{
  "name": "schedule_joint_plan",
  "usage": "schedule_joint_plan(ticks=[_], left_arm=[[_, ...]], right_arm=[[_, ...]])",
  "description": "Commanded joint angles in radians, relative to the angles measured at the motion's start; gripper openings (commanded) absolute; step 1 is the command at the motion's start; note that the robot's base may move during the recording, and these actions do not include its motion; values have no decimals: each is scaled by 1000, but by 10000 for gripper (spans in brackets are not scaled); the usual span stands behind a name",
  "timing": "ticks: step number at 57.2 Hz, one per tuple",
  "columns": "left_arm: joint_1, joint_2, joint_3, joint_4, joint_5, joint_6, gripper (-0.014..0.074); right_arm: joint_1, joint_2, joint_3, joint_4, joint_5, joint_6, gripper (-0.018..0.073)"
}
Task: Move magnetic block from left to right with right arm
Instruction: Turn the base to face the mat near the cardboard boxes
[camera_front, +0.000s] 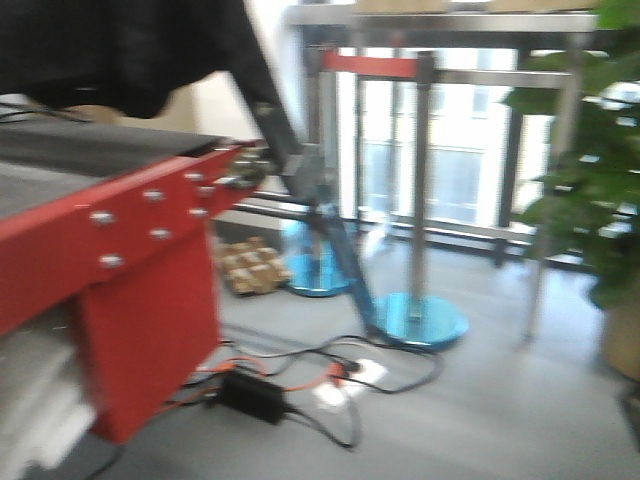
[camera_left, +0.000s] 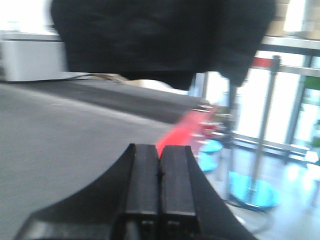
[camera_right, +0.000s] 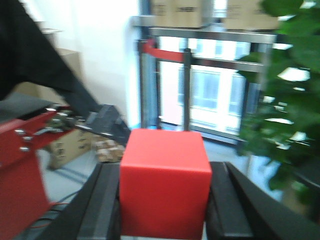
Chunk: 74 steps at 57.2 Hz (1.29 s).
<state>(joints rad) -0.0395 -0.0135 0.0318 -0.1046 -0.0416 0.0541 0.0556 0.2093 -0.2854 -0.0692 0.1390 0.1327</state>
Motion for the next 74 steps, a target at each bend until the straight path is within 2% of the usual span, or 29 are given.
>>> schedule_joint_plan(ticks=[1,74], left_arm=[[-4,-5,8,-5,-90,-2,-126],[-4,-5,8,-5,-90,-2,-126]], right_arm=[[-8,15,-32,-10,-85,-5,293],[-8,15,-32,-10,-85,-5,293]])
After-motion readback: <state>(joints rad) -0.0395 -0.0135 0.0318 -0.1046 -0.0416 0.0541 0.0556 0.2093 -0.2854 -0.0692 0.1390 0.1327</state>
